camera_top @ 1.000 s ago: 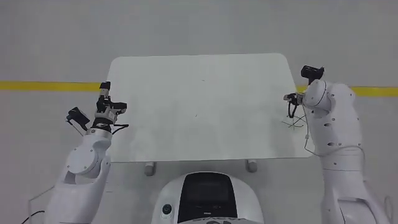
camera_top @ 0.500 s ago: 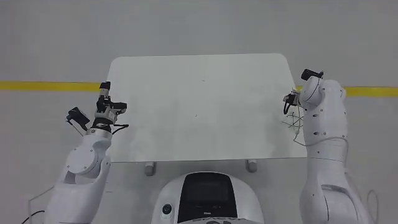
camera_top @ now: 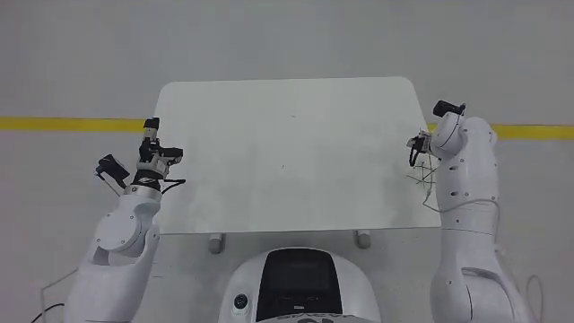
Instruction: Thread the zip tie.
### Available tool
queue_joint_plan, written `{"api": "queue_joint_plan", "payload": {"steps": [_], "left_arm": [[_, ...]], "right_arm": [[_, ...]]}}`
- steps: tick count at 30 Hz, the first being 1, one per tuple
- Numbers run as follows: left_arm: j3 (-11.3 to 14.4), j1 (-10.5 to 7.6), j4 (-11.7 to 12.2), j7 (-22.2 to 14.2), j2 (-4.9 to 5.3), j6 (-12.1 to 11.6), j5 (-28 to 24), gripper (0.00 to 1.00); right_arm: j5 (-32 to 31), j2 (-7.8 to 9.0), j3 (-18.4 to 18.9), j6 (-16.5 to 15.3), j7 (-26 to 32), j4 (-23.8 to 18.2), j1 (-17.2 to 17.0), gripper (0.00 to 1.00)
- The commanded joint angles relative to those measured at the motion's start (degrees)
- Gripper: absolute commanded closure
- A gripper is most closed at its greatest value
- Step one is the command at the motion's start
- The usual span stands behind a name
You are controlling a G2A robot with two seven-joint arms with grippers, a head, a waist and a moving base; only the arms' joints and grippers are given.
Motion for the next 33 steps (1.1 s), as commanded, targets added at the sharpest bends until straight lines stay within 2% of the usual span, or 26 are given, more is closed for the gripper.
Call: {"api": "queue_joint_plan", "payload": {"steps": [1, 8, 12, 17, 22, 33], "left_arm": [[0.00, 0.00, 0.00, 0.00, 0.00, 0.00, 0.00, 0.00], [0.00, 0.00, 0.00, 0.00, 0.00, 0.00, 0.00, 0.00], [0.00, 0.00, 0.00, 0.00, 0.00, 0.00, 0.00, 0.00], [0.00, 0.00, 0.00, 0.00, 0.00, 0.00, 0.00, 0.00], [0.00, 0.00, 0.00, 0.00, 0.00, 0.00, 0.00, 0.00], [0.00, 0.00, 0.00, 0.00, 0.00, 0.00, 0.00, 0.00]], "right_arm": [[-0.02, -0.29, 1.89, 0.11, -0.33, -0.88, -0.38, 0.00], [-0.02, -1.97, 5.63, 0.11, 0.53, -1.41, -0.59, 0.00], [-0.02, -2.40, 6.91, 0.11, 1.14, 1.64, 0.66, 0.00], [-0.02, -2.00, 8.31, 0.11, 0.85, 7.44, 3.12, 0.00], [-0.02, -1.33, 8.06, 0.11, 0.65, 11.64, 5.12, 0.00], [-0.02, -0.99, 7.76, 0.11, 1.27, 12.92, 5.73, 0.00]]}}
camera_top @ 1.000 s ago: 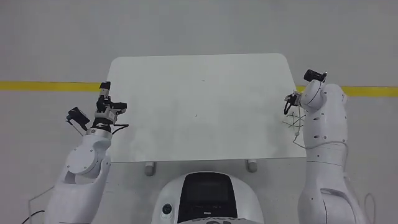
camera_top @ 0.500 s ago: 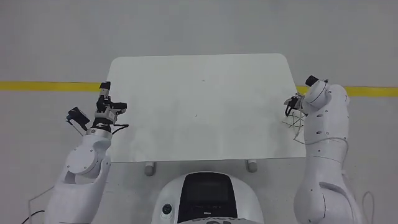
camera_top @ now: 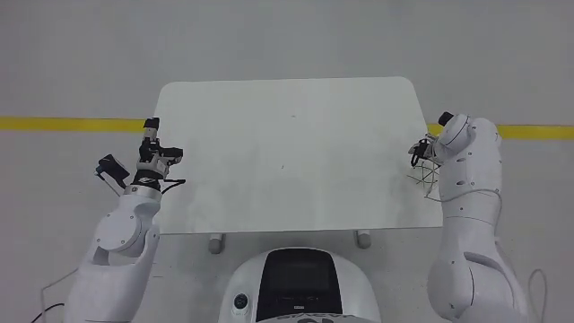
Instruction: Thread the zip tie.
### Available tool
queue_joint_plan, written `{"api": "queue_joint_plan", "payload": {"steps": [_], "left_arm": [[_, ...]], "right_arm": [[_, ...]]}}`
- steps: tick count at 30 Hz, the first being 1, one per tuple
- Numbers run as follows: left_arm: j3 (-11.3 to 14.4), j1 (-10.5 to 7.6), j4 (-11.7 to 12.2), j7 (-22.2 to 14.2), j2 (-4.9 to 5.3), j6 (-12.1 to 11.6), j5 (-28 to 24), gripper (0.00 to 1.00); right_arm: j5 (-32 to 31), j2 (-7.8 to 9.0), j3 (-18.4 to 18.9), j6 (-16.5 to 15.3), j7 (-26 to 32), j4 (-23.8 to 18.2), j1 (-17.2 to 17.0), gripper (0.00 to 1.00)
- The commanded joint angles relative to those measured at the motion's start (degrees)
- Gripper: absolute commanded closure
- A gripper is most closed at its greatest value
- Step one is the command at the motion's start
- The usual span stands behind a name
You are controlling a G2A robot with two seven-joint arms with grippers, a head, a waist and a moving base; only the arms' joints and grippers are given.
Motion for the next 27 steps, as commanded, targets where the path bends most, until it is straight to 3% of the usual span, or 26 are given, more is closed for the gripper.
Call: {"api": "queue_joint_plan", "payload": {"steps": [1, 4, 17, 18, 19, 20, 22, 27], "left_arm": [[0.00, 0.00, 0.00, 0.00, 0.00, 0.00, 0.00, 0.00], [0.00, 0.00, 0.00, 0.00, 0.00, 0.00, 0.00, 0.00], [0.00, 0.00, 0.00, 0.00, 0.00, 0.00, 0.00, 0.00], [0.00, 0.00, 0.00, 0.00, 0.00, 0.00, 0.00, 0.00], [0.00, 0.00, 0.00, 0.00, 0.00, 0.00, 0.00, 0.00], [0.00, 0.00, 0.00, 0.00, 0.00, 0.00, 0.00, 0.00], [0.00, 0.00, 0.00, 0.00, 0.00, 0.00, 0.00, 0.00], [0.00, 0.00, 0.00, 0.00, 0.00, 0.00, 0.00, 0.00]], "right_arm": [[0.00, 0.00, 0.00, 0.00, 0.00, 0.00, 0.00, 0.00], [0.07, 0.14, -0.55, 0.00, -2.79, -0.94, -1.47, 0.00], [0.00, 0.48, -2.09, 0.00, 2.06, -9.67, -6.64, 0.00], [0.00, 0.48, -2.04, 0.00, 2.06, -9.79, -6.83, 0.05], [0.00, 0.47, -1.99, 0.00, 2.06, -9.89, -6.94, 0.36], [0.00, 0.44, -1.86, 0.00, 2.06, -9.97, -7.05, 0.46], [0.00, 0.35, -1.62, 0.00, 2.06, -9.90, -7.09, 0.52], [0.00, -0.09, -0.30, 0.00, 2.06, -8.90, -6.27, 0.52]]}}
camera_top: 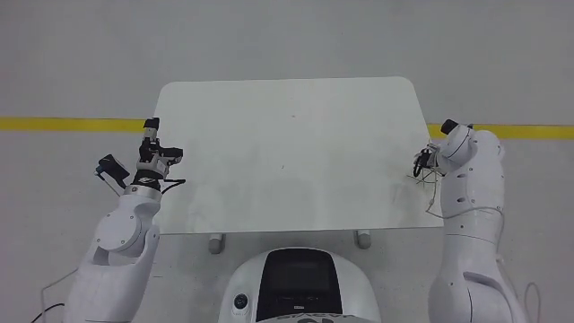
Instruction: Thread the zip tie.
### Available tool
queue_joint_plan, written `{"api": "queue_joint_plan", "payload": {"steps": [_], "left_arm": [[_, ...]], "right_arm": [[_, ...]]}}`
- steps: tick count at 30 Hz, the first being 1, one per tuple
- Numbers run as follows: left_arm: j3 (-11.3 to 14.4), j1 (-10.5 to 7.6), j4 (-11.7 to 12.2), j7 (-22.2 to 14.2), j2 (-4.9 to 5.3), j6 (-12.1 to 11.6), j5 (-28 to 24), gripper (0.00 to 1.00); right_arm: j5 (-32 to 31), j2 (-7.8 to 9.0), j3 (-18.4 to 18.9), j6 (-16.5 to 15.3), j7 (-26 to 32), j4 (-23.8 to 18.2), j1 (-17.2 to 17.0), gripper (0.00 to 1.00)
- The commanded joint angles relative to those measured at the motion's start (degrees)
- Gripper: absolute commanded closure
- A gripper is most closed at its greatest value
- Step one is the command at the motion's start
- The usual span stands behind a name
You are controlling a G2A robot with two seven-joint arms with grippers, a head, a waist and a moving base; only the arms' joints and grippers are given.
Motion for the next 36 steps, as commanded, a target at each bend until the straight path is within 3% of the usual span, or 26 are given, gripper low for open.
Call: {"api": "queue_joint_plan", "payload": {"steps": [1, 6, 14, 29, 36], "left_arm": [[0.00, 0.00, 0.00, 0.00, 0.00, 0.00, 0.00, 0.00], [0.00, 0.00, 0.00, 0.00, 0.00, 0.00, 0.00, 0.00], [0.00, 0.00, 0.00, 0.00, 0.00, 0.00, 0.00, 0.00], [0.00, 0.00, 0.00, 0.00, 0.00, 0.00, 0.00, 0.00], [0.00, 0.00, 0.00, 0.00, 0.00, 0.00, 0.00, 0.00]], "right_arm": [[0.00, -0.25, 0.96, 0.00, 0.00, 0.42, 0.48, 0.53], [0.00, -0.76, 2.37, 0.00, 0.00, 1.47, 1.44, 0.63], [0.00, -0.58, 2.76, 0.00, -0.61, 3.57, 1.98, 0.61], [0.00, -0.18, 4.24, 0.00, -4.43, 11.64, 5.17, 0.72], [0.00, 0.08, 4.74, 0.00, -6.72, 15.15, 6.54, 0.69]]}}
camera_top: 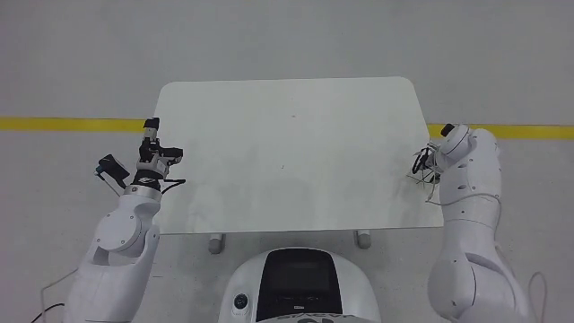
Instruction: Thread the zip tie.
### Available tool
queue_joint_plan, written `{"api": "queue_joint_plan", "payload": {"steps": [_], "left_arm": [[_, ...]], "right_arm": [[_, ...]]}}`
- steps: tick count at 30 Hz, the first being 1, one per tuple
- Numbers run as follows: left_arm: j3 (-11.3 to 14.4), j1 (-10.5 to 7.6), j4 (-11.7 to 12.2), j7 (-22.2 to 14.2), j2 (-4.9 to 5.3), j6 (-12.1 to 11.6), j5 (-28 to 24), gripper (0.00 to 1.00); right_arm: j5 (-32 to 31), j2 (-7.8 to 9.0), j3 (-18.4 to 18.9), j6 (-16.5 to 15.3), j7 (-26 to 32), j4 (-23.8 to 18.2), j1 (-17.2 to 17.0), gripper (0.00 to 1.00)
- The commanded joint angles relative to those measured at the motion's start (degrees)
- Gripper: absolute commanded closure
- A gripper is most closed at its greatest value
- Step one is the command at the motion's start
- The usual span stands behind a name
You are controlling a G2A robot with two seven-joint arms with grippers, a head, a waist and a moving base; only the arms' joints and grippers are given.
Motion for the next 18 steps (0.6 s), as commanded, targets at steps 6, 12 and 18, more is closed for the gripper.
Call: {"api": "queue_joint_plan", "payload": {"steps": [6, 12, 18], "left_arm": [[0.00, 0.00, 0.00, 0.00, 0.00, 0.00, 0.00, 0.00], [0.00, 0.00, 0.00, 0.00, 0.00, 0.00, 0.00, 0.00], [0.00, 0.00, 0.00, 0.00, 0.00, 0.00, 0.00, 0.00]], "right_arm": [[0.00, 0.32, 0.09, 0.00, -1.24, 2.74, 1.22, 0.71], [0.00, 0.55, -0.10, 0.00, -1.96, 4.90, 2.23, 0.72], [0.00, 0.82, -0.61, 0.00, -2.52, 7.06, 3.22, 0.75]]}}
